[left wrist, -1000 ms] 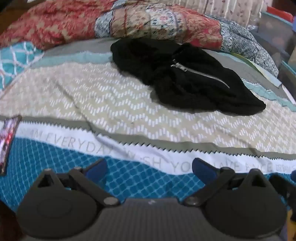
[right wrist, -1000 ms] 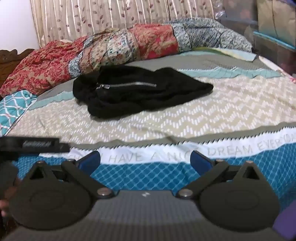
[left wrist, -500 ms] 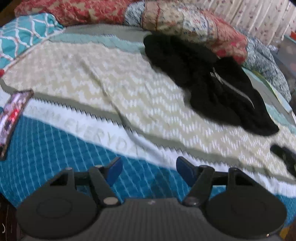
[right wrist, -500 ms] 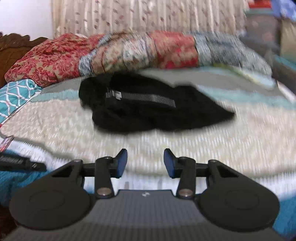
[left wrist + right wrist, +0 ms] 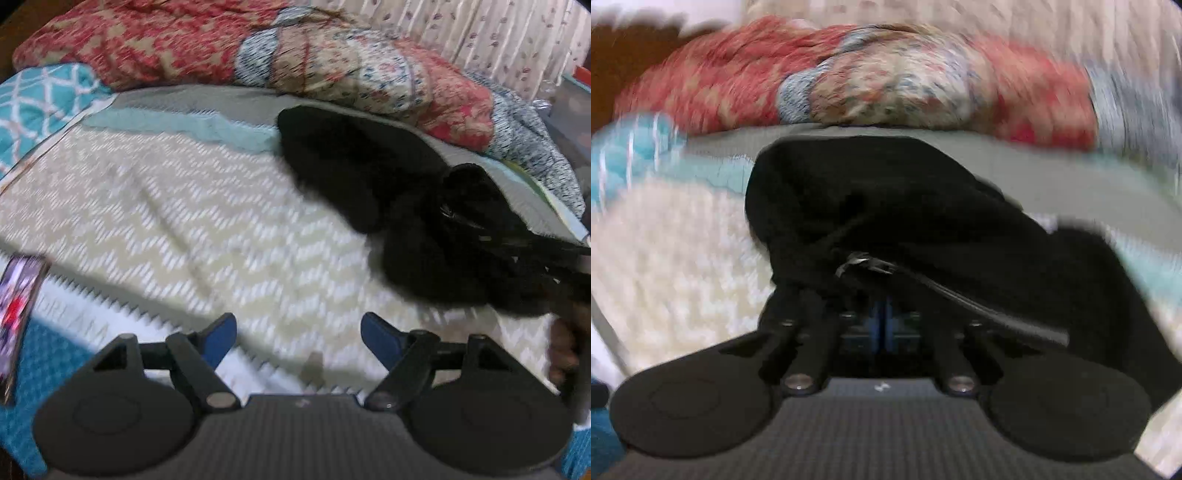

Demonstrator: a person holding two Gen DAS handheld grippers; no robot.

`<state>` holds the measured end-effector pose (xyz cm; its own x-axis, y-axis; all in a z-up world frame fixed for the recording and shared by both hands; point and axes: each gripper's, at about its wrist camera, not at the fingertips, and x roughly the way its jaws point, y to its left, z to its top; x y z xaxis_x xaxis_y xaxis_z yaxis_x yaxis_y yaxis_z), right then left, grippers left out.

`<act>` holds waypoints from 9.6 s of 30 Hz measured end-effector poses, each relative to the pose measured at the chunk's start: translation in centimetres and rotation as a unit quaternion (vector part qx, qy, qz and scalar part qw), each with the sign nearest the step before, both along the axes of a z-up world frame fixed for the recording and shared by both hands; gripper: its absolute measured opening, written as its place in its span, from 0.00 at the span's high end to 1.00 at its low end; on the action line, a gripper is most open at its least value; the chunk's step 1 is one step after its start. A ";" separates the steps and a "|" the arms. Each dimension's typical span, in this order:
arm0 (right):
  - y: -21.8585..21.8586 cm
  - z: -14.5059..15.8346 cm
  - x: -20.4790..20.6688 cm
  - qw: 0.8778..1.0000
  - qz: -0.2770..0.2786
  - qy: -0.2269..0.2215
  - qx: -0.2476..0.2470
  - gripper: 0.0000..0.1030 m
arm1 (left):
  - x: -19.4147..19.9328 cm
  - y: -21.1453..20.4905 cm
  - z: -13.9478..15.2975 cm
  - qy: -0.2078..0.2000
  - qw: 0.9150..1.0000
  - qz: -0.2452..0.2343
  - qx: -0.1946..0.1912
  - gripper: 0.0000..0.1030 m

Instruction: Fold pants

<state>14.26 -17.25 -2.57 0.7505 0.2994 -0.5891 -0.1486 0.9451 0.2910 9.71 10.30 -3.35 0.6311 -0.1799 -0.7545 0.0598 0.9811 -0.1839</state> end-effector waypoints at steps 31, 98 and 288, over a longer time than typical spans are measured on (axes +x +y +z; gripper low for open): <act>-24.9 7.2 -16.8 0.879 -0.450 -0.145 -0.059 0.98 | -6.6 10.8 0.0 0.065 0.993 0.074 -0.061 0.78; -16.4 0.3 6.5 0.964 -0.192 0.018 0.180 0.66 | 7.1 10.4 -3.4 0.053 0.988 0.049 -0.137 0.67; -41.4 6.6 -12.9 0.829 -0.526 -0.025 0.190 0.95 | 3.0 -0.1 5.8 -0.223 0.940 -0.187 0.180 0.83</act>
<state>1.33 -58.68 4.06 0.7342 -0.3798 -0.5628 0.6789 0.4010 0.6150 12.73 10.21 2.49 0.8424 -0.2357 -0.4845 0.4051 0.8700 0.2811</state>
